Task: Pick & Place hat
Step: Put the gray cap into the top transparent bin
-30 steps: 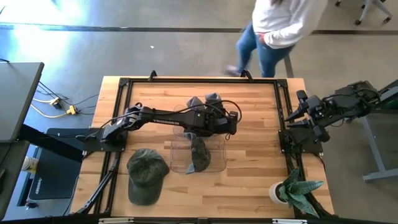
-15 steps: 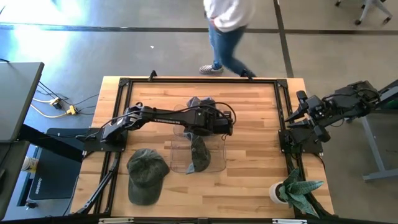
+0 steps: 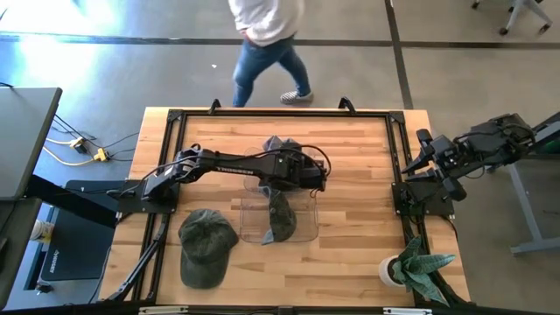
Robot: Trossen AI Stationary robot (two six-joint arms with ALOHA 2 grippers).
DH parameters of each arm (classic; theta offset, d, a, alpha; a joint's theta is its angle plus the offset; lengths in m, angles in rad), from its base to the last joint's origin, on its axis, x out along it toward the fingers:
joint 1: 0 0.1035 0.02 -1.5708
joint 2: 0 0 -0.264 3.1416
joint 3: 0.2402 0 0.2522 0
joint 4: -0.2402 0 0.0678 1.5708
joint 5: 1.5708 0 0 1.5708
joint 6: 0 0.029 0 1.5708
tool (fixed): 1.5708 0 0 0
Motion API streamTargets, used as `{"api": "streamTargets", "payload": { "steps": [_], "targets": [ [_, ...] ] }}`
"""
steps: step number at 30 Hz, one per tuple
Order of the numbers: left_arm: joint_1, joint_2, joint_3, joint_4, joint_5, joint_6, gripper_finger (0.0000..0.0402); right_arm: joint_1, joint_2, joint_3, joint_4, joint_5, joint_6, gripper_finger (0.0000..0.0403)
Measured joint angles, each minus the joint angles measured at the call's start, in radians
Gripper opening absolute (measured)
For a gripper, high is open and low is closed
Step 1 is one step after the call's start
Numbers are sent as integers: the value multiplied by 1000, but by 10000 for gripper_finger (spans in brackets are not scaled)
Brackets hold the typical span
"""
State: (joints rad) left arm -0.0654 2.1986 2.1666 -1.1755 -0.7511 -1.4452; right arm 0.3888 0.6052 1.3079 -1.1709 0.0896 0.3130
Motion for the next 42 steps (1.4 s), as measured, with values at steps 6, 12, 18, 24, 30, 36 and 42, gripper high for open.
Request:
{"api": "streamTargets", "payload": {
  "steps": [6, 12, 18, 24, 30, 36, 42],
  "targets": [
    [0, -69, 1, -136, 115, 0, 228, 0, 0, 0, 0, 0, -1, 97],
    [0, -110, -5, -190, 140, 7, 220, 0, 0, 0, 0, 0, -7, 97],
    [0, -176, 0, -186, 144, 25, 195, 0, 0, 0, 0, 3, -7, 97],
    [0, -190, -1, 8, 174, 123, 151, 0, 0, 0, 1, 16, -14, 97],
    [7, -118, -1, 214, 268, 289, 85, 0, 0, 0, 2, 16, -26, 97],
    [14, -59, 0, 100, 328, 278, 13, 0, 0, 0, 9, 16, -6, 97],
    [11, -30, -4, 24, 326, 233, 9, 0, 0, 0, 8, 16, 0, 97]
  ]
}}
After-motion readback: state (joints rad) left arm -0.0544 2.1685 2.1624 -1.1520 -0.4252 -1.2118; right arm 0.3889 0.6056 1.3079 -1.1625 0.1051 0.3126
